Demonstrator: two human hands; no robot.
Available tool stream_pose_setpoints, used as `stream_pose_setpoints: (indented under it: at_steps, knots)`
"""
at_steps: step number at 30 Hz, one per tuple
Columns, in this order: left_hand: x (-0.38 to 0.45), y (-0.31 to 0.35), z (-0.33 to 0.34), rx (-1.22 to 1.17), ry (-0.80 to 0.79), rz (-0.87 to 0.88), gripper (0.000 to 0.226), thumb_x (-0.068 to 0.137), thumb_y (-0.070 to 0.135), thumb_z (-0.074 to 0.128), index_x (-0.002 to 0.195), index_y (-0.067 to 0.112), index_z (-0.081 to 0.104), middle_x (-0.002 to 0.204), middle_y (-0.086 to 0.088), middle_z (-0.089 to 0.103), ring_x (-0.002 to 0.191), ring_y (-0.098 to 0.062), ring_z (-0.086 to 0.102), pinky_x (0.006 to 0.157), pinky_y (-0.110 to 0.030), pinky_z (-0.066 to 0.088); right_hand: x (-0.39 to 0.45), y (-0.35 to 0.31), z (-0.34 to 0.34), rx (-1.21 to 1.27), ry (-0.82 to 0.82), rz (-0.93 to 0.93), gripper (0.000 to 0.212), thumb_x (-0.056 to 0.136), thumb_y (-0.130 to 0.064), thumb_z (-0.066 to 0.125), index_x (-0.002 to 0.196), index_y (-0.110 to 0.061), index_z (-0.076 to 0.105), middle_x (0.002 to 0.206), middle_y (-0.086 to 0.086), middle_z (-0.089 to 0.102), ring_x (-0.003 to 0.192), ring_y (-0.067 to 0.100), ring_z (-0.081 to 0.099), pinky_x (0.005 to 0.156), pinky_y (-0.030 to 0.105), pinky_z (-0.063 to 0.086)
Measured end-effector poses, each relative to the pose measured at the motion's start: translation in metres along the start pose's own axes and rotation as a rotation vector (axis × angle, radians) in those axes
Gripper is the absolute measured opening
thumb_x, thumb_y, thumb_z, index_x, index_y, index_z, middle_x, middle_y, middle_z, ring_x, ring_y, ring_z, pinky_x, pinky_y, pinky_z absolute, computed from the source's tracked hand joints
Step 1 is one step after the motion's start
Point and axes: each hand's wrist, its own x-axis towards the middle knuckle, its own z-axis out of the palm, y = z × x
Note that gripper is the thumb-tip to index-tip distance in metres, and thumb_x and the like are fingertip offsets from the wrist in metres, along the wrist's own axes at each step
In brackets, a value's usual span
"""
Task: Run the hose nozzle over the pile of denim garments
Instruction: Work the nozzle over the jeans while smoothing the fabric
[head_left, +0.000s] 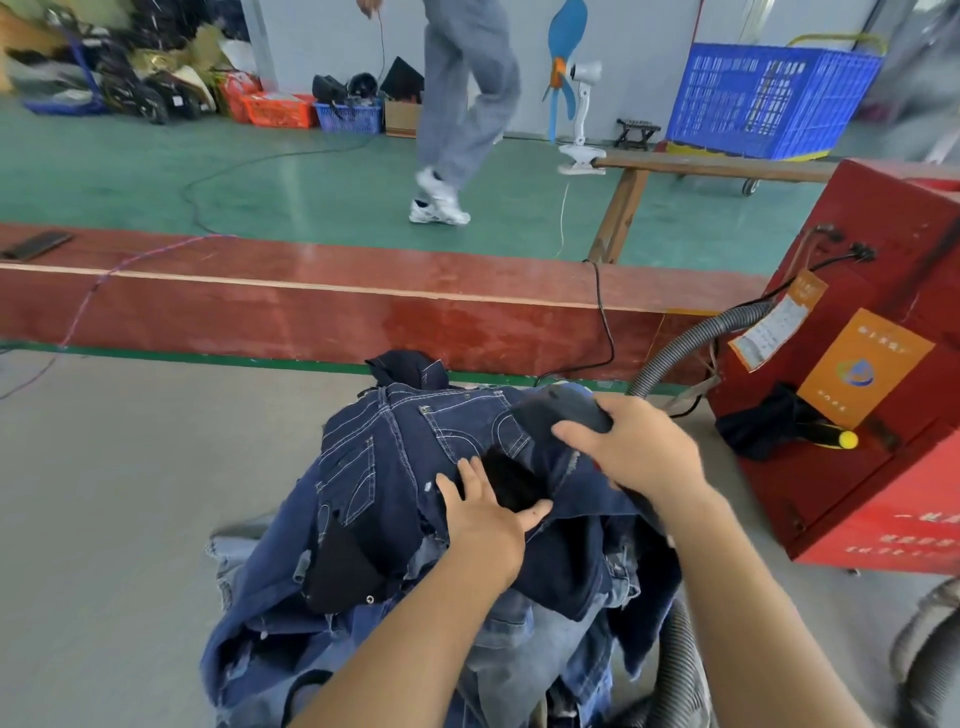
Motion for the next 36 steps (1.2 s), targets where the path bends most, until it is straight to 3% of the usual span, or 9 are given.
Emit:
stream_pose_setpoints:
  at_steps: [5, 8, 11, 17, 22, 25, 28, 31, 36]
  knots:
    - [0.001, -0.003, -0.002, -0.019, -0.009, 0.024, 0.086, 0.098, 0.034, 0.053, 0.145, 0.052, -0.016, 0.151, -0.033, -0.026, 0.141, -0.047, -0.024, 0.112, -0.064, -0.001, -0.016, 0.014, -0.022, -0.089, -0.13, -0.014, 0.039, 0.08, -0.057, 0.064, 0.078, -0.019, 0.056, 0.055, -0.002, 0.062, 0.051, 0.016, 0.063, 0.066, 0.034, 0.052]
    - [0.001, -0.002, -0.003, -0.048, -0.005, -0.004, 0.069, 0.102, 0.042, 0.037, 0.153, 0.036, -0.009, 0.154, -0.028, -0.024, 0.143, -0.042, -0.023, 0.114, -0.061, -0.002, -0.021, 0.019, -0.019, -0.179, -0.252, 0.015, 0.041, 0.077, -0.059, 0.065, 0.082, -0.019, 0.058, 0.053, -0.004, 0.061, 0.042, 0.008, 0.056, 0.07, 0.034, 0.056]
    - [0.001, -0.002, -0.003, -0.075, 0.0, -0.04, 0.069, 0.102, 0.044, 0.036, 0.156, 0.023, -0.001, 0.155, -0.025, -0.022, 0.144, -0.04, -0.022, 0.115, -0.059, -0.002, -0.02, 0.02, -0.011, -0.269, -0.27, 0.02, 0.041, 0.077, -0.062, 0.063, 0.086, -0.022, 0.059, 0.063, -0.006, 0.06, 0.052, 0.008, 0.054, 0.076, 0.033, 0.055]
    - [-0.002, 0.0, -0.003, -0.016, -0.03, 0.013, 0.098, 0.092, 0.031, 0.065, 0.145, 0.054, -0.014, 0.151, -0.032, -0.026, 0.14, -0.048, -0.024, 0.112, -0.066, 0.001, -0.009, 0.006, 0.01, -0.318, -0.198, -0.029, 0.032, 0.083, -0.058, 0.057, 0.083, -0.026, 0.053, 0.064, -0.007, 0.059, 0.055, 0.011, 0.057, 0.062, 0.026, 0.047]
    - [0.002, -0.002, 0.0, -0.017, -0.009, 0.015, 0.107, 0.088, 0.03, 0.07, 0.142, 0.056, -0.019, 0.151, -0.032, -0.026, 0.14, -0.048, -0.024, 0.111, -0.066, 0.002, -0.002, -0.003, 0.024, -0.294, -0.098, -0.074, 0.033, 0.085, -0.059, 0.055, 0.084, -0.026, 0.052, 0.064, -0.011, 0.05, 0.06, 0.011, 0.049, 0.051, 0.025, 0.034]
    - [0.004, -0.001, 0.001, -0.01, -0.011, 0.021, 0.108, 0.086, 0.032, 0.071, 0.142, 0.056, -0.018, 0.15, -0.032, -0.027, 0.14, -0.049, -0.025, 0.111, -0.066, 0.002, 0.001, -0.002, 0.02, -0.139, -0.033, -0.049, 0.032, 0.085, -0.059, 0.057, 0.079, -0.028, 0.05, 0.066, -0.009, 0.056, 0.066, 0.015, 0.055, 0.053, 0.027, 0.039]
    - [0.004, -0.002, 0.001, -0.008, -0.017, 0.029, 0.107, 0.087, 0.033, 0.071, 0.143, 0.056, -0.018, 0.15, -0.033, -0.028, 0.139, -0.049, -0.025, 0.111, -0.066, 0.002, 0.0, 0.006, 0.0, 0.006, 0.006, -0.06, 0.033, 0.083, -0.058, 0.06, 0.081, -0.026, 0.055, 0.064, -0.002, 0.064, 0.057, 0.015, 0.062, 0.062, 0.032, 0.053]
    - [0.005, -0.003, 0.0, -0.017, -0.027, 0.042, 0.106, 0.088, 0.032, 0.07, 0.143, 0.055, -0.017, 0.15, -0.033, -0.028, 0.14, -0.048, -0.025, 0.112, -0.066, 0.002, -0.009, 0.017, -0.013, 0.001, -0.034, -0.071, 0.036, 0.08, -0.058, 0.063, 0.079, -0.022, 0.058, 0.056, -0.001, 0.064, 0.045, 0.011, 0.06, 0.064, 0.038, 0.056]
    - [0.003, -0.003, 0.0, -0.003, -0.026, 0.048, 0.096, 0.091, 0.033, 0.066, 0.148, 0.051, -0.009, 0.151, -0.031, -0.027, 0.14, -0.047, -0.025, 0.112, -0.066, 0.0, -0.018, 0.029, -0.004, -0.23, -0.235, -0.008, 0.042, 0.076, -0.063, 0.062, 0.076, -0.022, 0.053, 0.05, -0.007, 0.059, 0.042, 0.008, 0.059, 0.067, 0.03, 0.053]
